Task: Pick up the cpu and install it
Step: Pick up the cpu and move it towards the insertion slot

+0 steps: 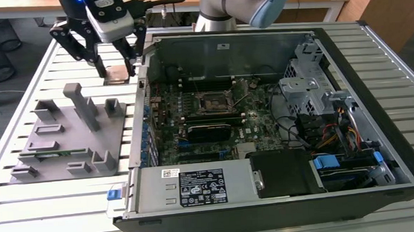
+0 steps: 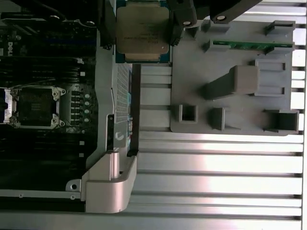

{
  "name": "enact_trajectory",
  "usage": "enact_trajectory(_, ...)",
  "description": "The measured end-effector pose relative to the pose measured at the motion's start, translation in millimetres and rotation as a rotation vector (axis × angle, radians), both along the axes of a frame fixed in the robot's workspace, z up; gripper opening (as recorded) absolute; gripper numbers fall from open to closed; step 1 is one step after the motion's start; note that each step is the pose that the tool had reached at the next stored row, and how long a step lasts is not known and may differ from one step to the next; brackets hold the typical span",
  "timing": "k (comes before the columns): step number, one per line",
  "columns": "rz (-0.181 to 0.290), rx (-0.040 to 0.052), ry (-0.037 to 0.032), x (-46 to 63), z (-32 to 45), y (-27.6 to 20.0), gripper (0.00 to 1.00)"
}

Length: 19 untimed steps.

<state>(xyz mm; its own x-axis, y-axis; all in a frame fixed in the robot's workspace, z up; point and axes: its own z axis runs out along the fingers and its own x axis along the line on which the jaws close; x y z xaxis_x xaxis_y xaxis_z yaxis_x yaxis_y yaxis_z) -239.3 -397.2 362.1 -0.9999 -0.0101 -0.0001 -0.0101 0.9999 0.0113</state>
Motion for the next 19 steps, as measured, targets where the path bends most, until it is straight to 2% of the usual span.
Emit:
enact_trajectory(12, 0.000, 0.0000, 0.0000, 47.7, 0.0, 0.2, 0.53)
enact_trajectory(19, 0.000, 0.0001, 0.0000, 69.8, -0.1, 0.3, 0.53)
